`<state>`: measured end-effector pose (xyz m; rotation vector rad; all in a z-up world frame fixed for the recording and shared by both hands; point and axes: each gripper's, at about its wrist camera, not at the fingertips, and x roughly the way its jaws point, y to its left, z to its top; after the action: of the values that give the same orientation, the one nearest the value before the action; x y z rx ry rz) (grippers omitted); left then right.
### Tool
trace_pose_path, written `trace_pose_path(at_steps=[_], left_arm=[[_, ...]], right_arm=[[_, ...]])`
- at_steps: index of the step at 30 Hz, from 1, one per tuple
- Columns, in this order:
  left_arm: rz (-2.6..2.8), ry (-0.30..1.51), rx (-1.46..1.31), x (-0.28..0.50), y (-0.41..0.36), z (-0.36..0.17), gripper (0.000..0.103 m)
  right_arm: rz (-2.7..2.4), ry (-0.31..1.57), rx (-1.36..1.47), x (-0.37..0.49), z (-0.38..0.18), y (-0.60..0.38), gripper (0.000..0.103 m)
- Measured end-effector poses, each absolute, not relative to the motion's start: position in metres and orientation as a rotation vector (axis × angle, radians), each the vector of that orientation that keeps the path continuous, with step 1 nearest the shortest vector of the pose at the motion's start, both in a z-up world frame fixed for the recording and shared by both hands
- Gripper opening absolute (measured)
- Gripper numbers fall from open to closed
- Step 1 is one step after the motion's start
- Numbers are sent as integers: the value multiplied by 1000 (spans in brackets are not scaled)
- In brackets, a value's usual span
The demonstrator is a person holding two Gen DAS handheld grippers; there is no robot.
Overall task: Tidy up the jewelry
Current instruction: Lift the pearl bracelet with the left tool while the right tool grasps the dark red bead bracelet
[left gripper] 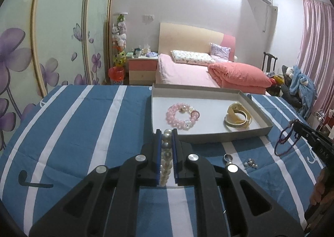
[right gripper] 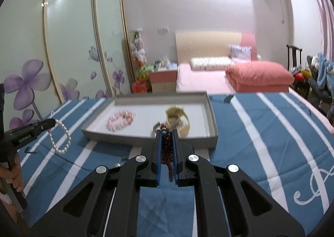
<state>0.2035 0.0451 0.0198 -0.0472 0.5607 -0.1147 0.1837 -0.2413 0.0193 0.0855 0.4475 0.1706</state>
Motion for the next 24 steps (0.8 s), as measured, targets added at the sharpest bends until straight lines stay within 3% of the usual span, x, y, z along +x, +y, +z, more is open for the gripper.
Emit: trace_pose_path(at_steps=[24], left_arm=[[-92, 299, -1, 167, 15, 47, 10]], right_arm=[[143, 207, 64, 164, 48, -235, 10]])
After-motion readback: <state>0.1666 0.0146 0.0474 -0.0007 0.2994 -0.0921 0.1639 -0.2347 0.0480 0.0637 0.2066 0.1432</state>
